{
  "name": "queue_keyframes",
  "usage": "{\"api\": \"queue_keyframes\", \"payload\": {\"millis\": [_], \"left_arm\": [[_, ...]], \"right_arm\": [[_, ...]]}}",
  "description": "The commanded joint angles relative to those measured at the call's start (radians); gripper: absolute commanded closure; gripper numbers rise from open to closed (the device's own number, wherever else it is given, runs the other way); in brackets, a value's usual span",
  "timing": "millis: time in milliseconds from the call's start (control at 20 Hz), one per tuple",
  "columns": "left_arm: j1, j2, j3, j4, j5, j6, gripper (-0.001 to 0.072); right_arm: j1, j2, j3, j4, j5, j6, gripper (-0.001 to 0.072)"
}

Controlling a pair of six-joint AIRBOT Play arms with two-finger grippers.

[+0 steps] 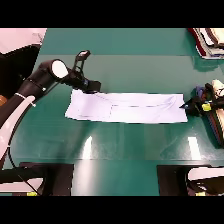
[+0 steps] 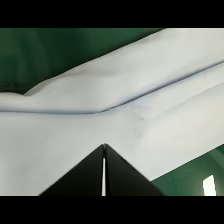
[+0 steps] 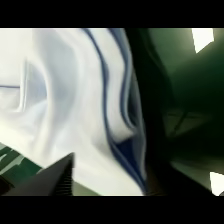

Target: Fold the shirts.

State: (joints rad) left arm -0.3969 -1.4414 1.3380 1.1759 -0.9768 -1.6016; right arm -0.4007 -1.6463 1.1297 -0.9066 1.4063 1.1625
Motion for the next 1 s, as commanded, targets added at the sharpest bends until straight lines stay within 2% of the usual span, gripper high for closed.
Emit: {"api": "queue_keyframes", "payload": {"millis": [0, 50, 100, 250, 450, 650, 950], "left_arm": [[-0.061, -0.035, 0.001, -0.027, 0.073, -0.052, 0.0685], [-0.072, -0.053, 0.002, -0.057, 0.091, -0.051, 0.0686], [-0.08, -0.069, 0.004, -0.086, 0.111, -0.051, 0.0686], [-0.098, -0.159, 0.069, -0.144, 0.129, -0.048, 0.0686], [-0.143, -0.275, 0.166, -0.166, 0.124, -0.047, 0.0686], [-0.201, -0.373, 0.245, -0.166, 0.117, -0.04, 0.0686], [-0.241, -0.462, 0.299, -0.159, 0.103, -0.04, 0.0686]], "right_arm": [[0.06, -0.008, -0.007, 0.023, -0.1, -0.035, 0.0439], [0.075, 0.005, -0.007, 0.024, -0.106, -0.056, 0.061], [0.085, 0.026, -0.007, 0.023, -0.106, -0.079, 0.0693], [0.109, 0.097, 0.055, 0.025, -0.061, -0.079, 0.0694], [0.202, 0.212, 0.225, 0.053, 0.026, 0.025, 0.0694], [0.335, 0.277, 0.357, 0.23, 0.035, 0.039, 0.0694], [0.536, 0.279, 0.49, 0.261, 0.018, 0.072, 0.0694]]}}
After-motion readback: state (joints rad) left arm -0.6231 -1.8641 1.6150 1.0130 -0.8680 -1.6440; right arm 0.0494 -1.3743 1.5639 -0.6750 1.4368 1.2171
